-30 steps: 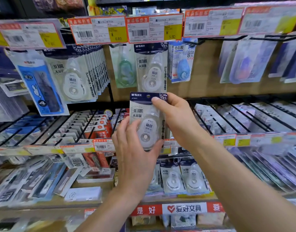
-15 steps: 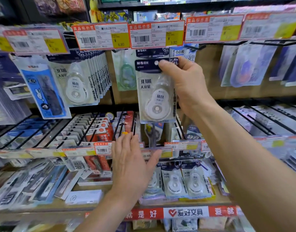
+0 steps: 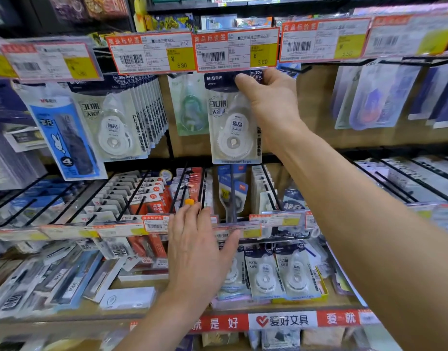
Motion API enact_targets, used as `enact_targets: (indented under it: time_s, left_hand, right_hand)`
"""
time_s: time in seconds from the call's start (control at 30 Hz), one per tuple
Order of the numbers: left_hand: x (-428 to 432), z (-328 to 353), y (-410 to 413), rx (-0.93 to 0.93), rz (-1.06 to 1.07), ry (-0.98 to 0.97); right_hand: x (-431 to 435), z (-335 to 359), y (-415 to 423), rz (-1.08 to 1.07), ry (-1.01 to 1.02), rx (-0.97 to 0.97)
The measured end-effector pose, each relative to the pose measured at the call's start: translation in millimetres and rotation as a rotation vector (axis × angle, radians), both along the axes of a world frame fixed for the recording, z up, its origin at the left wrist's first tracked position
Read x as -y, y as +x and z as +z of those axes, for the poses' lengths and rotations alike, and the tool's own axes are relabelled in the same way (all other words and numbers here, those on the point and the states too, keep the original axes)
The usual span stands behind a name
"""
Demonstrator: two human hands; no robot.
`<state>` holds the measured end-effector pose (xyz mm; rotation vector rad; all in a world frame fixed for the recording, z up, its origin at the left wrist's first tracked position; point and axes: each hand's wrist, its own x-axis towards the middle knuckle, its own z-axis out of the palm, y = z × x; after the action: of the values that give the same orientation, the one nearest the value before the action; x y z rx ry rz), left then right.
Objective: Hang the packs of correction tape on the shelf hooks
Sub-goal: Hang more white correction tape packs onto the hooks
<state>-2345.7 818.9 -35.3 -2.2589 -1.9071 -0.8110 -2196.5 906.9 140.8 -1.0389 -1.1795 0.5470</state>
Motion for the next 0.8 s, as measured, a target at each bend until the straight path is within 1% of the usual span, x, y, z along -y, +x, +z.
enact_targets:
  time_s: [0.13,0.3,0.57,0.8]
  left_hand:
    - [0.3,-0.7,-0.1,-0.008,0.006,0.004]
    - [1.0,0.7,0.7,-0.011,0.011,-0.006]
    - [2.2,0.7,-1.1,-0.014,-0.012,0.016]
    - [14.3,1.0,-2.0,0.046,-0.060,0.077]
  right_hand:
    - [-16.8,5.0,-0.4,-0.144,-0.031,0.071]
    - [-31.3,6.9,-0.1,-0.208,-0.074,0.088]
    - [-7.4,-12.5,9.9,-0.171,-0.097,0.139]
    - [49.2,-50.8,21.9,-0.155,-0.121,0.374]
